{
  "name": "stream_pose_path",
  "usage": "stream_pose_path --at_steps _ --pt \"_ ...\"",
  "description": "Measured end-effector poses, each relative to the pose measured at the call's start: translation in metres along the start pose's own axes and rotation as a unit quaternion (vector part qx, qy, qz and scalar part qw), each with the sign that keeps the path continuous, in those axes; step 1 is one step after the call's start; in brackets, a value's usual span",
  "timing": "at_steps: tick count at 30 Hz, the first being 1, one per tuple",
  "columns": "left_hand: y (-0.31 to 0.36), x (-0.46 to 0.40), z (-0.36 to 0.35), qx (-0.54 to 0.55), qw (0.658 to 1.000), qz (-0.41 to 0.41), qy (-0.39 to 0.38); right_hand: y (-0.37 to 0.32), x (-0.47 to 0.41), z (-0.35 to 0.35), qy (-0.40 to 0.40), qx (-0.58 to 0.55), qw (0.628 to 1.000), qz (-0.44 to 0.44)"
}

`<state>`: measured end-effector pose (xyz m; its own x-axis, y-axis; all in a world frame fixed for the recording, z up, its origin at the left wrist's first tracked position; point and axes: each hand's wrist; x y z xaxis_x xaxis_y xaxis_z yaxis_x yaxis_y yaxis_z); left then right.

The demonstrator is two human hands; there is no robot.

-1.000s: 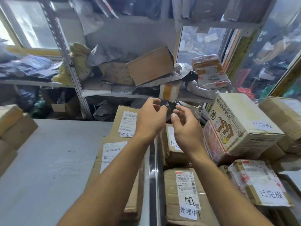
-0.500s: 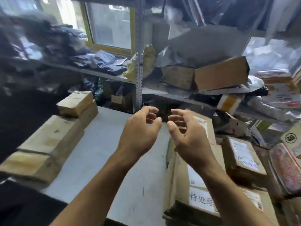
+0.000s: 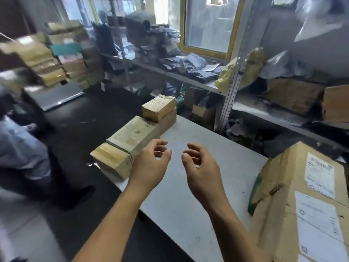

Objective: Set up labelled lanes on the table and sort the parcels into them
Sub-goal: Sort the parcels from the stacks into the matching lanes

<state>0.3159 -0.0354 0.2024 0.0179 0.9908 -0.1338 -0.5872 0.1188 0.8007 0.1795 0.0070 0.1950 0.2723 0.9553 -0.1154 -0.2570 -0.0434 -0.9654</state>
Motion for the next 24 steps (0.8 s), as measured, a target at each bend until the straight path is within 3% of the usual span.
stream_pose_path --at_steps 9,18,24 --pt "-0.051 -0.082 0.008 0.011 0.999 0.039 0.003 0.025 -0.068 -0.064 -0.004 -0.011 0.998 -0.065" --pt "-0.106 -0.266 -0.012 0.008 0.997 0.07 -0.026 0.051 -0.18 -0.133 0.048 0.03 0.989 -0.136" --pt "-0.126 -0.375 -0.044 -0.183 0.98 0.028 -0.066 0.063 -0.216 -0.145 0.079 0.051 0.982 -0.164"
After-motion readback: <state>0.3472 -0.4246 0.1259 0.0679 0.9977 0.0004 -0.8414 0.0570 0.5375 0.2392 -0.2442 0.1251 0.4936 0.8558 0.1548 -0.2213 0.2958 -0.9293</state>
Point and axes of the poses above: each hand's wrist, its own x-axis away from the middle knuckle, its own z-axis out of the back of the hand, y = z × x, and after that the axes turned 5 degrees about -x, right-handed
